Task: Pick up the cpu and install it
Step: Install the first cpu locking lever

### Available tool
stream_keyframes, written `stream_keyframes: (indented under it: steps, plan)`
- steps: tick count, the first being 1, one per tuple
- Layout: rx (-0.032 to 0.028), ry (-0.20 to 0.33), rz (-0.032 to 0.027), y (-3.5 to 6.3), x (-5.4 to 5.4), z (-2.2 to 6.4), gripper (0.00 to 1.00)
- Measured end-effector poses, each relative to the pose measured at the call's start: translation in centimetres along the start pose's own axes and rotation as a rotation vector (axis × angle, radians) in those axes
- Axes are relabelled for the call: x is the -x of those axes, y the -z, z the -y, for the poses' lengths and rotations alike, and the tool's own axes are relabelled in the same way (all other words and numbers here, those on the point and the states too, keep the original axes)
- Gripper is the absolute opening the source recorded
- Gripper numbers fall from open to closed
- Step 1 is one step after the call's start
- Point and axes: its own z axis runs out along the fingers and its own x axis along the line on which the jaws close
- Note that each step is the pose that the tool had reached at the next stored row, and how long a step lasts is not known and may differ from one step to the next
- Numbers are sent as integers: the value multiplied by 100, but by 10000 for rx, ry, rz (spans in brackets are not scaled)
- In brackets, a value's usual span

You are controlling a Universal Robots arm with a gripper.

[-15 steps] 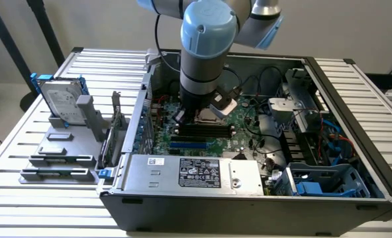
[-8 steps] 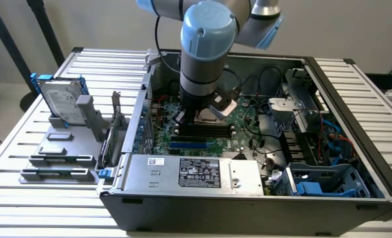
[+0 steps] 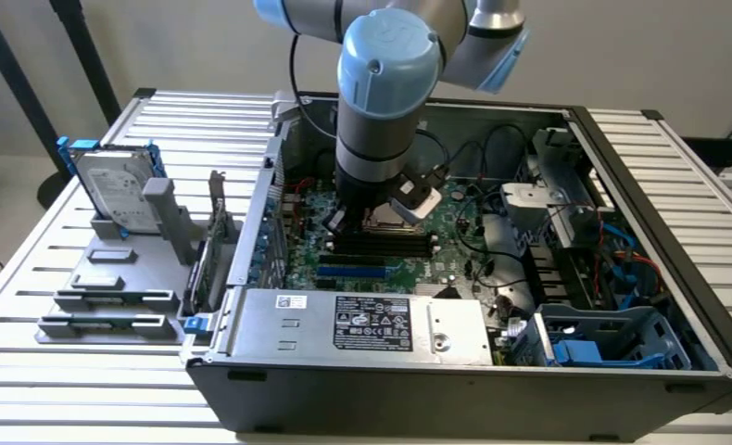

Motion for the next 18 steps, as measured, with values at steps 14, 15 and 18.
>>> stream_keyframes:
  steps: [14,15,18]
  plan:
    - [15,96,52,-36,-4,6,11]
    - [30,95,69,-36,-4,6,11]
    - [97,91,149,-37,-4,6,11]
